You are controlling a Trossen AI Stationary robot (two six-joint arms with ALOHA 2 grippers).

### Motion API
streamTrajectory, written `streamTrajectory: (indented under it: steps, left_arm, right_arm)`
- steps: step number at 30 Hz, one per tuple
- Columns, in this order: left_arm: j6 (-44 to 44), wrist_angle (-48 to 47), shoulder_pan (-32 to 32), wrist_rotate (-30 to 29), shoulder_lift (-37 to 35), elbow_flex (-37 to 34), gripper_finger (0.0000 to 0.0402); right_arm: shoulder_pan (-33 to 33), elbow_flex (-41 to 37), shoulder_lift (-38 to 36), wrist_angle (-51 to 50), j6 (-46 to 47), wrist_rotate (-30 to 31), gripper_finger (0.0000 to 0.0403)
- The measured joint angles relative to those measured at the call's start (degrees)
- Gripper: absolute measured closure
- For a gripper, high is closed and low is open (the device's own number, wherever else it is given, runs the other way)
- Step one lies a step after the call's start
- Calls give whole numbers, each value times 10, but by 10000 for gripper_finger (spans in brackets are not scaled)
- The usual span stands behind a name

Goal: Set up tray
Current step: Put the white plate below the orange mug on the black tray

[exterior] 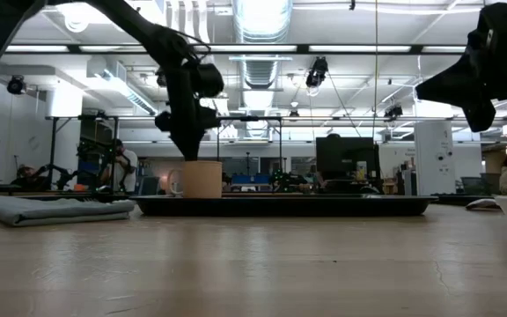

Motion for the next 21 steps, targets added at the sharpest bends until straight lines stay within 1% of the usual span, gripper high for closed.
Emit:
streamTrajectory:
  steps: [3, 5, 8, 11, 13, 15, 18, 19, 21]
  left_arm:
    - [-2, -2, -1, -1, -39, 0, 338]
    - [-6, -9, -8, 5, -76, 0, 332]
    - [-6, -22, -36, 51, -146, -3, 329]
    - [-15, -21, -85, 100, -222, -24, 329]
    - [-35, -19, -127, 104, -268, -42, 329]
    - [-61, -17, -167, 105, -311, -60, 329]
    - [-116, 0, -226, 95, -365, -87, 329]
    - [-137, 5, -245, 88, -379, -96, 329]
    - [-171, 11, -283, 79, -404, -118, 329]
  right_arm:
    - [0, 0, 0, 0, 3, -6, 355]
    - [0, 0, 0, 0, 10, -27, 353]
    - [0, 0, 2, -3, 36, -96, 347]
    - [0, 8, 22, -26, 84, -194, 332]
    - [0, 33, 59, -72, 114, -246, 320]
    - [0, 68, 112, -112, 121, -287, 309]
    - [0, 146, 213, -144, 92, -318, 300]
    - [0, 179, 250, -173, 83, -326, 299]
    - [2, 243, 330, -268, 70, -341, 298]
